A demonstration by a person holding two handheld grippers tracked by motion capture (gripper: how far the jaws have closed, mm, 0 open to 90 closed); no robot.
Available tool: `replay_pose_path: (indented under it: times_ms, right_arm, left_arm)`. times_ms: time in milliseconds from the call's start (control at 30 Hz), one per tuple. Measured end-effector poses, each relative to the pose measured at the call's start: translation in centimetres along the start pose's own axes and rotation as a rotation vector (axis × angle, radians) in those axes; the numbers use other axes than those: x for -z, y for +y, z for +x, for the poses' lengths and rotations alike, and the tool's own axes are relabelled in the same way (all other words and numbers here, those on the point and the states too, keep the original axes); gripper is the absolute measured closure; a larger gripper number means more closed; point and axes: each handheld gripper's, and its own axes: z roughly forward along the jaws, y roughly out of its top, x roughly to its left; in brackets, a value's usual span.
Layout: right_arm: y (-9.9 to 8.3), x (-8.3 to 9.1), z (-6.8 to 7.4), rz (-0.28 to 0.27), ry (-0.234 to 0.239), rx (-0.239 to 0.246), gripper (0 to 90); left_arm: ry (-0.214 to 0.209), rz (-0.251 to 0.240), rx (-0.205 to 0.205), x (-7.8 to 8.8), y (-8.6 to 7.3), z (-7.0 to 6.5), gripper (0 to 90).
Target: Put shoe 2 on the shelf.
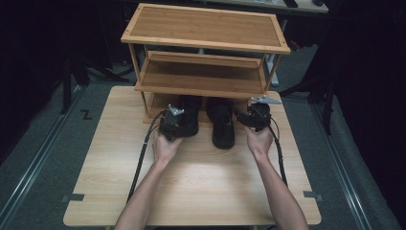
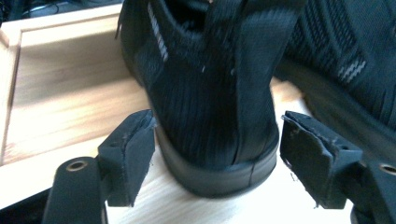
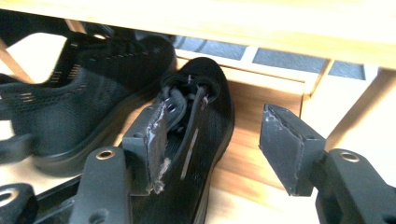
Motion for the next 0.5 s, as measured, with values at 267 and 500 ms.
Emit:
replay_pose_path:
  times_ms: [267,500]
  right_arm:
    - [-3.8,2.1,1.6,0.051,0.103,0.07,39.8]
    - [-5.4,0.3,3.0,0.081,0.121,0.077,36.9]
  left_arm:
    - [0.016,0.002,0.009,-1.1,1.3,-1.2,31.2]
    - [0.03,-0.003,0.025,-1.4,1.4,-1.0,40.5]
